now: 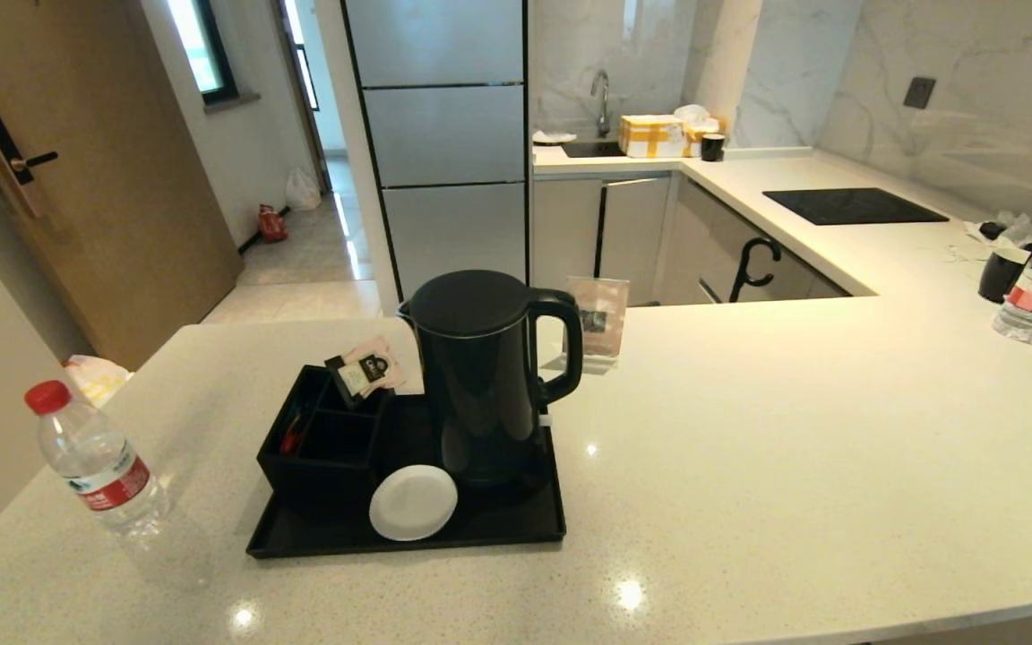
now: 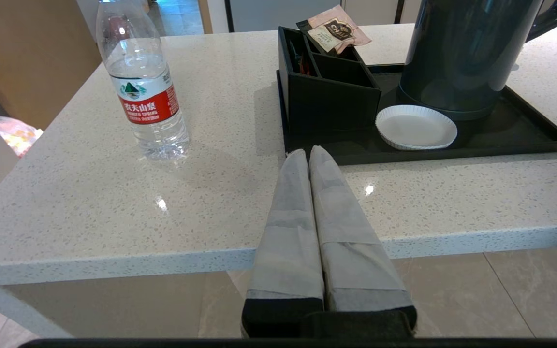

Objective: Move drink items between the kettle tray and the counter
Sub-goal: Return the bottled water to its original position

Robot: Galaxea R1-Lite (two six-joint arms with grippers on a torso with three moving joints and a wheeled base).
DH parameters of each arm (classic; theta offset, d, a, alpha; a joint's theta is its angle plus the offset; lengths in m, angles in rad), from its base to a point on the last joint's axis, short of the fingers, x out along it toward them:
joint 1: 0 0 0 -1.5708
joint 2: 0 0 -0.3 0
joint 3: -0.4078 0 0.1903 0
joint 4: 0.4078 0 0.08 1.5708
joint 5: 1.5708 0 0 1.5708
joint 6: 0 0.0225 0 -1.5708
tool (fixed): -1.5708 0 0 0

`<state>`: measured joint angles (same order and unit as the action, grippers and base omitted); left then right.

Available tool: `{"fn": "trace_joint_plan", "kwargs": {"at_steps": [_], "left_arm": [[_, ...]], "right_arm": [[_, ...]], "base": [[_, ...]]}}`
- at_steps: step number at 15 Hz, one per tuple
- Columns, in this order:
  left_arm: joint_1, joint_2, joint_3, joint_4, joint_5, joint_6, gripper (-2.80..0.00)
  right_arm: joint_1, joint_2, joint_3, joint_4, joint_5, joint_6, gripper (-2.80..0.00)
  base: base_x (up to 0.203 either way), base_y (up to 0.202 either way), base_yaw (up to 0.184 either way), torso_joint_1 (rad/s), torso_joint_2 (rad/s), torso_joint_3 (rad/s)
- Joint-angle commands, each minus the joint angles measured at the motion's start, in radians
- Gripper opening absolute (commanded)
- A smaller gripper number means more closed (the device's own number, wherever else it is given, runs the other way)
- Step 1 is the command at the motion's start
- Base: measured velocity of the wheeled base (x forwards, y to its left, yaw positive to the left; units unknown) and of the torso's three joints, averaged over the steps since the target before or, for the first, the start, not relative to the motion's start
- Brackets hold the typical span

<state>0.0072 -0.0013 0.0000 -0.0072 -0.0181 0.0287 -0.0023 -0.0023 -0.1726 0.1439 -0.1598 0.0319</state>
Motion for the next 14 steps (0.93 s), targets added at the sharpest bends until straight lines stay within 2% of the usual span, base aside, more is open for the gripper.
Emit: {"fn": "trace_joint_plan", "kwargs": {"at_steps": [1, 2, 4, 6, 10, 14], "left_arm": [[0.000, 0.000, 0.000, 0.000, 0.000, 0.000, -2.80], [0.000, 0.000, 0.000, 0.000, 0.000, 0.000, -2.80], [0.000, 0.000, 0.000, 0.000, 0.000, 0.000, -2.80], [0.000, 0.000, 0.000, 0.000, 0.000, 0.000, -2.80], [0.000, 0.000, 0.000, 0.000, 0.000, 0.000, -2.80], [0.000, 0.001, 0.000, 0.000, 0.000, 0.000, -2.80]], "right_arm": [[0.001, 0.002, 0.157, -0.200, 0.093, -0.099, -2.80], [0.001, 0.002, 0.172, -0.231, 0.132, -0.128, -2.80], [0.000, 0.002, 0.170, -0.180, 0.168, -0.098, -2.80], [-0.001, 0.003, 0.172, -0.144, 0.163, -0.065, -2.80], [-0.001, 0.002, 0.173, -0.148, 0.164, -0.073, -2.80], [0.001, 0.002, 0.174, -0.144, 0.161, -0.046, -2.80]], "base": [[0.000, 0.000, 0.000, 0.000, 0.00, 0.000], [0.000, 0.000, 0.000, 0.000, 0.00, 0.000], [0.000, 0.000, 0.000, 0.000, 0.00, 0.000], [0.000, 0.000, 0.000, 0.000, 0.00, 0.000], [0.000, 0.000, 0.000, 0.000, 0.00, 0.000], [0.000, 0.000, 0.000, 0.000, 0.00, 0.000]]}}
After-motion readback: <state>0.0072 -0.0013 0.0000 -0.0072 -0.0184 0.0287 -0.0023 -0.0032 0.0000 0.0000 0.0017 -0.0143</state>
